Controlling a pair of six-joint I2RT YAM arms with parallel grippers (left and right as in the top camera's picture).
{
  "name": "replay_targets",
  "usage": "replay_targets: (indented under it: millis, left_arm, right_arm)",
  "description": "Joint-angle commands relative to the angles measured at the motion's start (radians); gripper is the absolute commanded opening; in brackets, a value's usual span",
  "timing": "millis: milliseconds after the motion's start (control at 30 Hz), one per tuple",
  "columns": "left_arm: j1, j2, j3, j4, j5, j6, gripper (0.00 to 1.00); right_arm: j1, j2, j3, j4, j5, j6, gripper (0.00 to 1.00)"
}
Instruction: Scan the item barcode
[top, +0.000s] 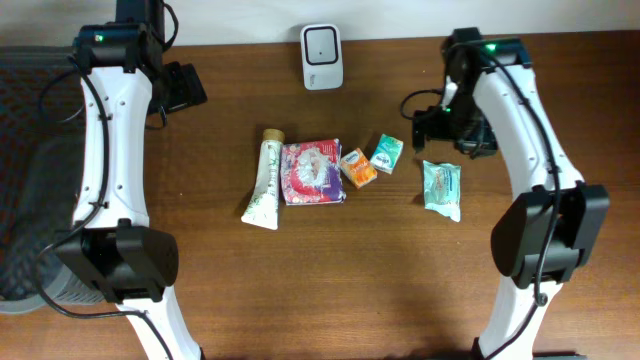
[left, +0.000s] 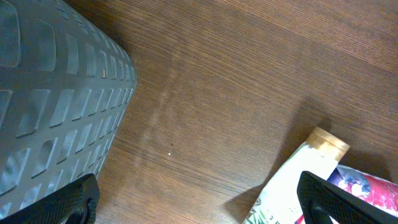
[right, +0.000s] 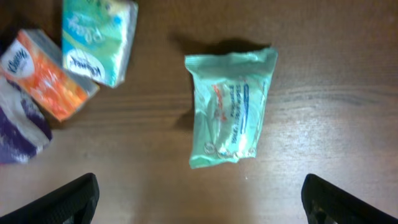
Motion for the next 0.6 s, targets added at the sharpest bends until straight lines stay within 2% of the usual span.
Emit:
replay_targets:
  millis: [0,100,200,300,367,467,500,567]
  left_arm:
    - [0.002,-0.026,0.005,0.001,0.003,-0.010,0.99]
    - [0.002,-0.026,0.005,0.001,0.003,-0.010,0.99]
    - [0.002,-0.026,0.005,0.001,0.003,-0.010,0.99]
    - [0.002,-0.026,0.005,0.001,0.003,-0.010,0.99]
    - [0.002,-0.026,0.005,0.001,0.003,-0.010,0.99]
    - [0.002,-0.026,0.005,0.001,0.003,-0.010,0.99]
    - [0.002,-0.026,0.005,0.001,0.003,-0.010,0.99]
    - [0.002,-0.026,0.005,0.001,0.003,-0.010,0.99]
  right_arm:
    - [-0.060,-0.006,-0.007,-0.035,-0.032,-0.072,0.99]
    - [-0.108,-0.006,-0.140,-0.003,-0.030,-0.125,0.90]
    - [-0.115,-0.006,-0.312,0.151,-0.032,-0.127,0.87]
    - [-0.114,-0.006,-0.455,0.315,-0.105,-0.126,0.69]
    - [-0.114,-0.006,-0.495,0.377,-0.139,-0.126,0.63]
    - [-0.114,-0.006,-0.516,0.435,-0.204,-0.126,0.16]
    - [-0.114,-0.006,-0.500,0.433,-0.233,-0.120,0.04]
    - [-0.114,-0.007,-0.397,0.397,-0.232,-0.089,0.04]
